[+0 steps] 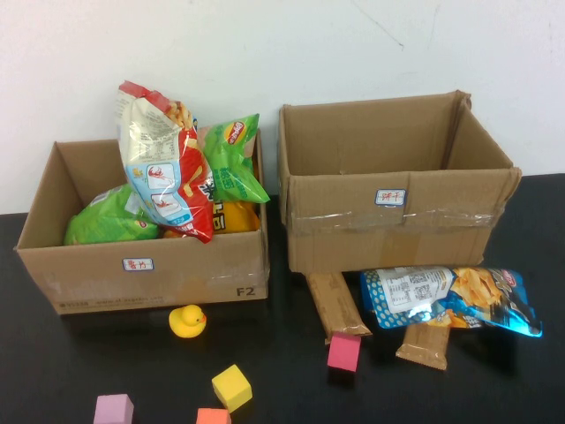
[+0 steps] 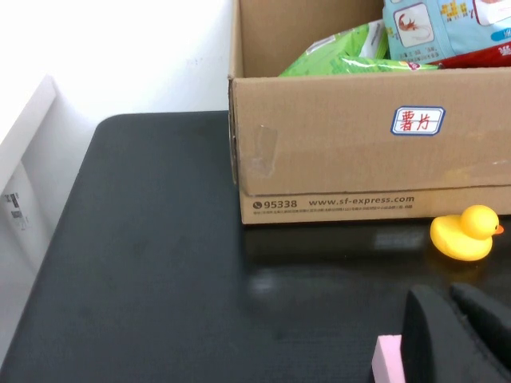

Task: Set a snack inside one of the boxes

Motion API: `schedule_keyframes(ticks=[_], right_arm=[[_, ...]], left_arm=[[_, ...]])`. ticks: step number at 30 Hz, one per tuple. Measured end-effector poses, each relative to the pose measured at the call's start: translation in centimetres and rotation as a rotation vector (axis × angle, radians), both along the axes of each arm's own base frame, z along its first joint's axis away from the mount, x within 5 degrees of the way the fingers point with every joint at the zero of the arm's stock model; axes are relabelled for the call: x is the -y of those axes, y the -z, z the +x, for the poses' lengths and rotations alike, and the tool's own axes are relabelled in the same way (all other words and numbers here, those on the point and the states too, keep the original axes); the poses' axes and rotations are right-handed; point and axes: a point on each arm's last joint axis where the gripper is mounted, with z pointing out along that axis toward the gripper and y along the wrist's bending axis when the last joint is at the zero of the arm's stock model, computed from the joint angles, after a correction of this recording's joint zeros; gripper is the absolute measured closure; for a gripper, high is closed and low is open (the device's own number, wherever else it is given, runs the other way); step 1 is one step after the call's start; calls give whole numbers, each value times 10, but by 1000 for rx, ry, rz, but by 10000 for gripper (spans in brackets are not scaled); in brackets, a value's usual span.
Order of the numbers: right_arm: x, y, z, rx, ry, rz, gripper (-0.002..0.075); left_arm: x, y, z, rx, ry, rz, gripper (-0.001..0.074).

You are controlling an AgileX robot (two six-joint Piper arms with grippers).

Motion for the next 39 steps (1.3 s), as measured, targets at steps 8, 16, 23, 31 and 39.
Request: schedule_keyframes(ticks=[8, 16, 23, 31, 39], right_arm=[[-4, 1, 0, -5, -51, 71, 726], [-4, 1, 0, -5, -49, 75, 726], [-4, 1, 0, -5, -48, 77, 726], [-4, 1, 0, -5, -48, 78, 726], [-4, 1, 0, -5, -48, 79, 726]], left_arm=[[0, 0, 0, 0, 0, 0, 738], [0, 0, 0, 0, 0, 0, 738], [0, 0, 0, 0, 0, 0, 738], [0, 0, 0, 0, -2, 0, 738], [0, 0, 0, 0, -8, 0, 738]])
